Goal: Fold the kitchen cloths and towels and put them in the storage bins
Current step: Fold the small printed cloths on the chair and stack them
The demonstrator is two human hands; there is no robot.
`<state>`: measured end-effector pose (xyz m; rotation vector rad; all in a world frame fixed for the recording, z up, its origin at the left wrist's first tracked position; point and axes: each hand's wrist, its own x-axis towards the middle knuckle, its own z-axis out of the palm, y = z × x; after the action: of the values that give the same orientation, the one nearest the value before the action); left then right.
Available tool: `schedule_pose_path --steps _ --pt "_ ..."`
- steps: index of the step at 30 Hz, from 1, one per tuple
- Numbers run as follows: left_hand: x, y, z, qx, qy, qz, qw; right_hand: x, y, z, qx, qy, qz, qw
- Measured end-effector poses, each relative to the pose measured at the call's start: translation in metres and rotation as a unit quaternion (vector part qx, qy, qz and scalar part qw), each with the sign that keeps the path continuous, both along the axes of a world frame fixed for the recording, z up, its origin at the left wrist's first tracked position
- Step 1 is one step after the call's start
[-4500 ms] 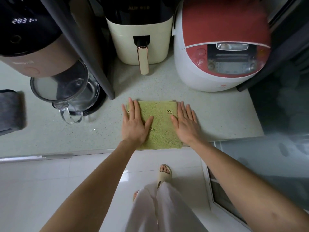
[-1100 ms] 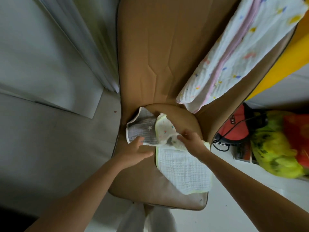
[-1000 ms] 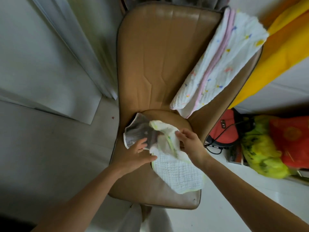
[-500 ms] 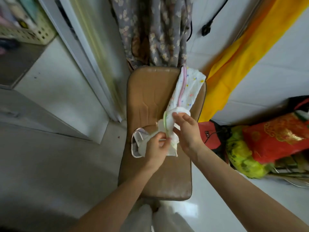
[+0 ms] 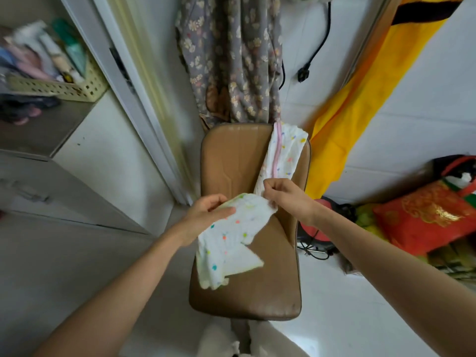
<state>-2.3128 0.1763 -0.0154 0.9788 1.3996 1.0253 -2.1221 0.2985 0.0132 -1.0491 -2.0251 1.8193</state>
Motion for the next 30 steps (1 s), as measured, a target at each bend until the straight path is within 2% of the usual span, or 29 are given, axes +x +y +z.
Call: schedule_pose_path --steps 2,4,6,8,11,15,17,19,20,24,27,28,30 --pt "-0.007 -0.001 0.000 -0.009 0.034 -0.036 0.999 -0.002 -0.001 -0.001 -0.007 -0.050 0.078 0.996" --pt "-0.013 0.002 -0.004 -0.003 0.130 -0.088 0.987 -0.002 -0.002 -0.005 -0.003 -0.116 0.146 0.982" --pt "-0.020 0.002 -0.010 -0.001 0.209 -0.144 0.967 -0.002 -0.001 -0.010 -0.006 -0.160 0.187 0.969" --pt "-0.030 -0.001 -0.021 -0.008 0.265 -0.160 0.951 0.001 0.000 -0.017 -0.043 -0.158 0.195 0.967" --pt "-0.037 -0.012 -0.034 -0.028 0.289 -0.134 0.948 0.009 0.002 -0.023 -0.126 -0.128 0.179 0.967" --pt "-0.032 -0.025 -0.043 -0.085 0.293 -0.166 0.938 0.019 0.005 -0.036 -0.166 -0.158 0.255 0.939" --pt "-0.035 -0.027 -0.051 -0.142 0.349 -0.196 0.905 0.023 0.013 -0.048 -0.103 -0.232 0.280 0.926" --pt "-0.044 -0.017 -0.057 -0.137 0.471 -0.211 0.846 0.023 0.024 -0.062 0.033 -0.334 0.283 0.899" --pt "-0.050 -0.009 -0.058 -0.117 0.512 -0.197 0.828 0.020 0.030 -0.067 0.102 -0.373 0.272 0.881" --pt "-0.070 0.026 -0.038 -0.041 0.556 -0.169 0.813 0.008 0.049 -0.071 0.285 -0.383 0.117 0.871" --pt "-0.075 0.037 -0.025 -0.033 0.584 -0.209 0.784 0.012 0.055 -0.069 0.486 -0.388 0.078 0.779" --pt "-0.076 0.036 -0.027 -0.027 0.588 -0.204 0.782 0.016 0.053 -0.070 0.534 -0.386 0.081 0.747" --pt "-0.074 0.032 -0.039 -0.008 0.581 -0.174 0.795 0.024 0.045 -0.078 0.577 -0.384 0.080 0.716"
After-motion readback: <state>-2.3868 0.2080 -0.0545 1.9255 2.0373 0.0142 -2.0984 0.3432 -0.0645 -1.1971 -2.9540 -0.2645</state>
